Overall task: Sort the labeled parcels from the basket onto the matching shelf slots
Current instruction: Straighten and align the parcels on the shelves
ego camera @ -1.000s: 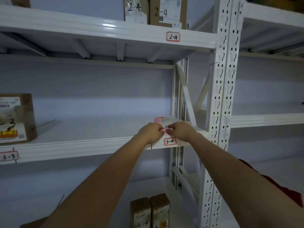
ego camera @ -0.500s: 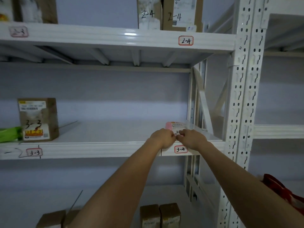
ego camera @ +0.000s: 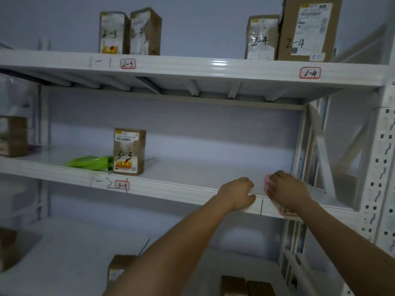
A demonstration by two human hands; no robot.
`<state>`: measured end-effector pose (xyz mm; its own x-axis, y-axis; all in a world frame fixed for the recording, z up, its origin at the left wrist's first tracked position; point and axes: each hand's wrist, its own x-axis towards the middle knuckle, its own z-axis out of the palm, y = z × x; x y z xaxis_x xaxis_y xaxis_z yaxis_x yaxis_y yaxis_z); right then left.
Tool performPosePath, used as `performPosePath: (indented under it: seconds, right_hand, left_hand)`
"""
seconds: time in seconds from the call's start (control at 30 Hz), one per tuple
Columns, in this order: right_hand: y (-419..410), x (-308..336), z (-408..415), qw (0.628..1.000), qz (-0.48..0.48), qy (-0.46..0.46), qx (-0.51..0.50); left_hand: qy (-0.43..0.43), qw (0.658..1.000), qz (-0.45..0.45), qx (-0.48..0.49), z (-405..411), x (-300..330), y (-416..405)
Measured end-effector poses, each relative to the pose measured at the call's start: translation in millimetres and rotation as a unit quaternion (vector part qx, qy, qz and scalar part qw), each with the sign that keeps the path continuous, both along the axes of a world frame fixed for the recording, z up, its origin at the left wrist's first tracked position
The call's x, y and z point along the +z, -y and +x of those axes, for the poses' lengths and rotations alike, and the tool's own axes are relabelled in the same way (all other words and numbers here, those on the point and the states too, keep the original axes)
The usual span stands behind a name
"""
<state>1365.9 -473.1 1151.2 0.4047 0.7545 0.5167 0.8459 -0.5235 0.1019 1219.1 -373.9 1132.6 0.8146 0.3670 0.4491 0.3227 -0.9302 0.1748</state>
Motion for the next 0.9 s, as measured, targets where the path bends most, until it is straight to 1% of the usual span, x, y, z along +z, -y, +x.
performPosePath:
  seconds: [0.03,0.1,0.23,0.33,0.4,0.5,0.6,0.7,0.8,0.87,0.9]
  right_hand:
    - [-8,2,-12,1.0,0.004,0.01,0.007]
    - [-26,4,-42,1.0,0.011,-0.001,0.023]
    - [-70,6,-114,0.991,0.054,-0.088,0.082]
    - [-104,0,-166,0.983,0.057,-0.129,0.116]
    - [-127,-5,-198,0.979,0.053,-0.148,0.131]
    - [-158,-9,-238,0.973,0.055,-0.166,0.15]
    - [-184,-5,-271,0.956,0.074,-0.229,0.169]
    - [-210,5,-291,0.917,0.103,-0.329,0.203]
    - [-234,15,-301,0.865,0.143,-0.417,0.239]
    - [-247,18,-305,0.812,0.159,-0.488,0.278]
    - [-252,18,-307,0.777,0.159,-0.53,0.299]
  left_hand:
    - [0.011,1.0,0.009,0.008,-19,-1,-8]
    - [0.035,0.999,0.01,0.033,-60,0,-26]
    - [0.123,0.989,0.011,0.079,-149,15,-62]
    - [0.171,0.979,0.034,0.106,-216,24,-88]
    - [0.186,0.971,0.053,0.139,-258,24,-109]
    - [0.173,0.96,0.085,0.201,-313,17,-145]
    - [0.177,0.944,0.075,0.266,-355,10,-182]
    - [0.166,0.935,0.029,0.312,-376,10,-218]
    - [0.121,0.943,-0.02,0.308,-382,14,-247]
    - [0.097,0.949,-0.063,0.295,-379,17,-263]
    - [0.087,0.948,-0.09,0.291,-376,18,-269]
